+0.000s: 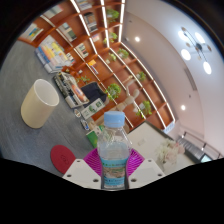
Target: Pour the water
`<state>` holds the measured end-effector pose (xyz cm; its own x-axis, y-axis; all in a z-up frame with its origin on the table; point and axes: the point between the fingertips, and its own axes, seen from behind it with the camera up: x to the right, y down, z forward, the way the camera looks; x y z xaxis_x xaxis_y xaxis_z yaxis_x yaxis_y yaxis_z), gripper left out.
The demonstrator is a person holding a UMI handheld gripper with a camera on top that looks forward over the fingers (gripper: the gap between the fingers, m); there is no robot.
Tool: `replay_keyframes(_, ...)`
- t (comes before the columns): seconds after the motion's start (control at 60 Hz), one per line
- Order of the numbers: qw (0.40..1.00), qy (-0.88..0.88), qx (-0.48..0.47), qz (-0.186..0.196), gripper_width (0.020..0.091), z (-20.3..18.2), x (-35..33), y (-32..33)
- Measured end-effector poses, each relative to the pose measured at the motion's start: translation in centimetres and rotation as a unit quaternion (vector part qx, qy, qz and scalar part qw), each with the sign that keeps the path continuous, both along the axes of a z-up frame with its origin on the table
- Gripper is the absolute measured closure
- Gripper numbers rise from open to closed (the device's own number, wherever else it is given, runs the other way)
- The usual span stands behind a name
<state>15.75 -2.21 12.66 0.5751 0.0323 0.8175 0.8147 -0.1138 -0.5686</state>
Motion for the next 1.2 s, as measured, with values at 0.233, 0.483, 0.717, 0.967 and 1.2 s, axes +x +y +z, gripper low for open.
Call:
replay_keyframes(0.233,0.957,-0.281,0.045,0.044,0.0841,3.2,-6.2,1.7)
replay_keyframes(0.483,0.868,-0.485,0.081,0.072,0.0841,3.9,-11.1,2.4)
replay_keyframes(0.717,0.799,-0.590,0.099,0.060,0.0842,4.1,-12.6,2.7)
replay_keyframes(0.967,0.868,-0.486,0.085,0.063,0.0841,4.2,-11.7,2.5)
replay_keyframes(1.2,0.997,-0.056,0.014,0.048,0.0840,4.4,-7.2,1.9)
